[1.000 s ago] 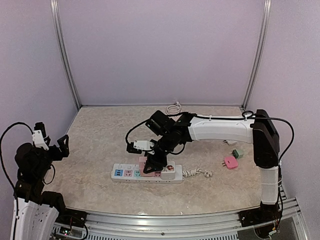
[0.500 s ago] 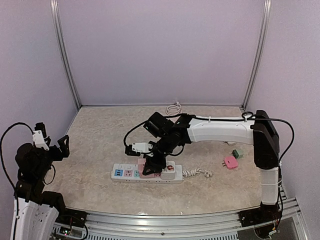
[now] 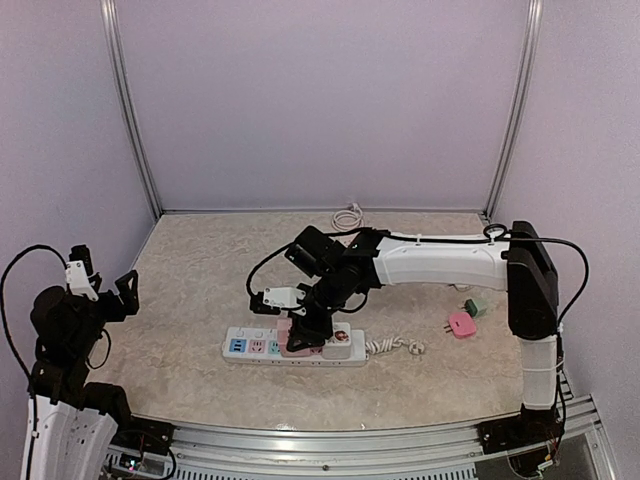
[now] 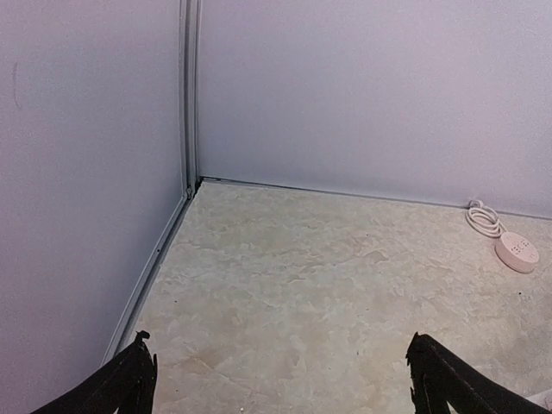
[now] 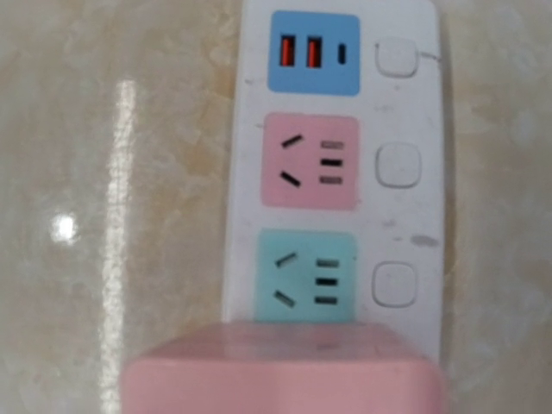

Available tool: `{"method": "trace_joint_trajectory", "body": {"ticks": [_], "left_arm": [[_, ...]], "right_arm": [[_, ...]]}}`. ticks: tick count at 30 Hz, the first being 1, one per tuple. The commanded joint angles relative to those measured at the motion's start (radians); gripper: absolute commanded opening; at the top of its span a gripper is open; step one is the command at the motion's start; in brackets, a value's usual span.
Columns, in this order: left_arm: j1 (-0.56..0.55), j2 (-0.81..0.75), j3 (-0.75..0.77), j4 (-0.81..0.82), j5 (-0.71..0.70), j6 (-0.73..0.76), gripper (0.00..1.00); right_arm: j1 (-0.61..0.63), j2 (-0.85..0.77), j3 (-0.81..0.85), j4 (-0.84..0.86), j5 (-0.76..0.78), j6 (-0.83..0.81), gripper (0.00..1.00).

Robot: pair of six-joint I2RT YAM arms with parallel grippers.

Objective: Insert the plug

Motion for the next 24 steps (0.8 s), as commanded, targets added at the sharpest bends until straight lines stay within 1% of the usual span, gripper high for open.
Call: {"method": "trace_joint_trajectory", "body": {"ticks": [1, 11, 17, 21, 24], "left_arm": [[0.009, -0.007, -0.012, 0.017, 0.011, -0.001, 0.99], [0.007, -0.009, -0.012, 0.016, 0.012, 0.001, 0.99], [0.005, -0.011, -0.012, 0.016, 0.011, 0.001, 0.99], [0.004, -0.013, -0.012, 0.012, 0.01, 0.0, 0.99], [0.003, -0.014, -0.01, 0.012, 0.009, 0.001, 0.99]], "right_arm": [[0.007, -0.026, 0.023, -0.117, 0.035, 0.023, 0.0], [0.011, 0.003, 0.002, -0.073, 0.033, 0.039, 0.0], [-0.021, 0.021, -0.083, -0.054, 0.063, 0.047, 0.0], [-0.038, 0.018, -0.158, -0.021, 0.055, 0.038, 0.0], [-0.04, 0.003, -0.187, -0.027, 0.045, 0.023, 0.0]]}}
